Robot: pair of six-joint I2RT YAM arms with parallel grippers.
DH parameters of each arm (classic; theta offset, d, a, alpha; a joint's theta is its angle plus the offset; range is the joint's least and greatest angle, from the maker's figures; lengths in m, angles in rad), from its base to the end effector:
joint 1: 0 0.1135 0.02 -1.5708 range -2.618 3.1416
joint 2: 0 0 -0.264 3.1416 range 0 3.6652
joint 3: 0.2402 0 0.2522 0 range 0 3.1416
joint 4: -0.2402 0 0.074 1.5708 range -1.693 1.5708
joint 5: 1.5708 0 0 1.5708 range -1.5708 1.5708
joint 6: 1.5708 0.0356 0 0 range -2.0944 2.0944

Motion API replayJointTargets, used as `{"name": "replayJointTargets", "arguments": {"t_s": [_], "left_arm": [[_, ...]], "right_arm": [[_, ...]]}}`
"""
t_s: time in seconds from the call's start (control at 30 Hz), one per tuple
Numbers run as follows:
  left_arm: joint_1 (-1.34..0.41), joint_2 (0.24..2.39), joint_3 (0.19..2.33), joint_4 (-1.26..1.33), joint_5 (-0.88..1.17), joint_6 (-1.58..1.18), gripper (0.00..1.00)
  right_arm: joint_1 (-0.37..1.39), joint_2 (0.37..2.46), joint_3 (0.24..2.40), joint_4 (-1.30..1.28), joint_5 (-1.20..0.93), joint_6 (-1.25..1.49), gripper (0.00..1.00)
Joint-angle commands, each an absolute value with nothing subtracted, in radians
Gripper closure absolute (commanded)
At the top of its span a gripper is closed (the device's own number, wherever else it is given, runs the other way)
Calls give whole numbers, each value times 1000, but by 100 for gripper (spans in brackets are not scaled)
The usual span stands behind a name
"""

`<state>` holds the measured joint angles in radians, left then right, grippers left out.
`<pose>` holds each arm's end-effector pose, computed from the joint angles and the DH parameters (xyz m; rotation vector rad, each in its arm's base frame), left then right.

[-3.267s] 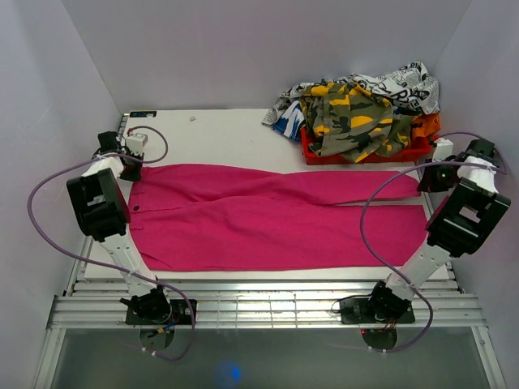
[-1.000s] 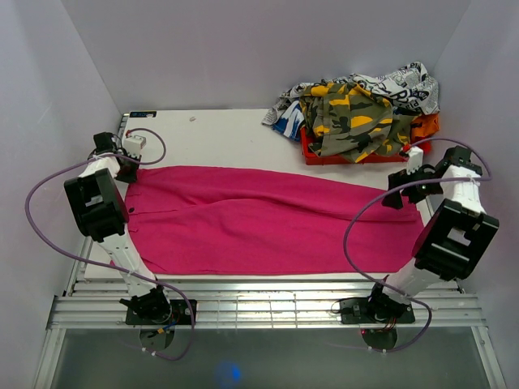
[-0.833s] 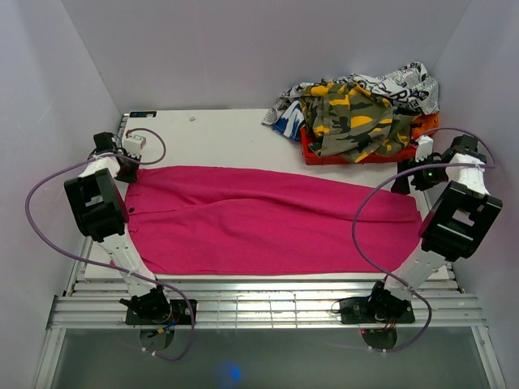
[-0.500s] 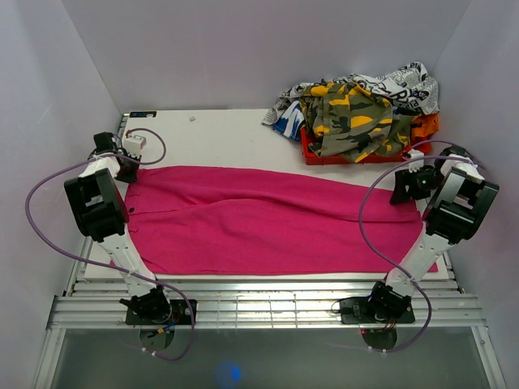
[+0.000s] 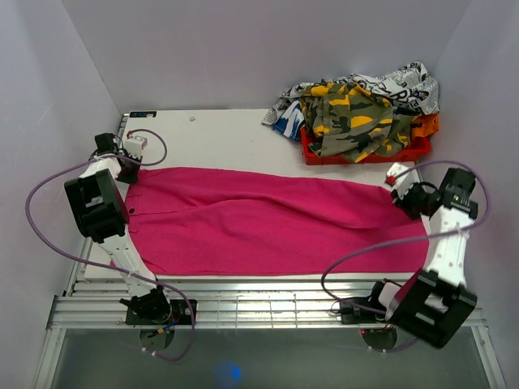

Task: Fold and stack the trousers
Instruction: Flatten the trousers out

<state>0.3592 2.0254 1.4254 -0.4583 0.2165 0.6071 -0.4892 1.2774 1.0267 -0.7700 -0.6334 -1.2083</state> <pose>0.4009 0.1423 0.1671 0.3933 2.5604 0.0660 0.2302 -0.0987 0.2760 -1.0164 2.0947 0.0112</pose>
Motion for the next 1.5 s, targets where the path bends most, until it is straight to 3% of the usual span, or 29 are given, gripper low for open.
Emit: {"name": "replayJointTargets", "arguments": {"t_s": [0.0,0.13,0.23,0.3,0.37,0.5,0.73,0.8,0.93,0.97,1.07,1.47], "left_arm": [[356,1990,1390,-509,207,597,100],[354,1997,1396,-509,216,586,100],[354,1999,1402,-511,219,583,100],[354,1999,1404,-512,221,581,100],[354,2000,1405,-512,222,580,100],[356,2008,1405,-515,230,572,100],[354,2013,1405,-517,233,569,100],[354,2014,1404,-514,235,571,100],[354,2017,1401,-512,244,571,100],[354,2017,1402,-514,245,569,100],[354,2023,1407,-512,248,566,100],[356,2031,1401,-505,258,563,100]], "right_arm": [[-482,1068,788,-735,-624,-1561,92],[-482,763,539,-834,-581,-1955,91],[-482,666,491,-1006,-598,-2066,73],[-482,643,511,-1128,-607,-2095,31],[-482,635,537,-1152,-615,-2054,1],[-482,751,658,-1144,-620,-1877,9],[-485,1193,1087,-1309,-692,-1409,10],[-491,1289,1124,-1310,-713,-1318,10],[-491,1394,1091,-1310,-727,-1197,1],[-491,1405,1075,-1309,-727,-1190,8],[-491,1408,994,-1289,-710,-1155,15],[-538,1471,910,-996,-542,-882,17]]}}
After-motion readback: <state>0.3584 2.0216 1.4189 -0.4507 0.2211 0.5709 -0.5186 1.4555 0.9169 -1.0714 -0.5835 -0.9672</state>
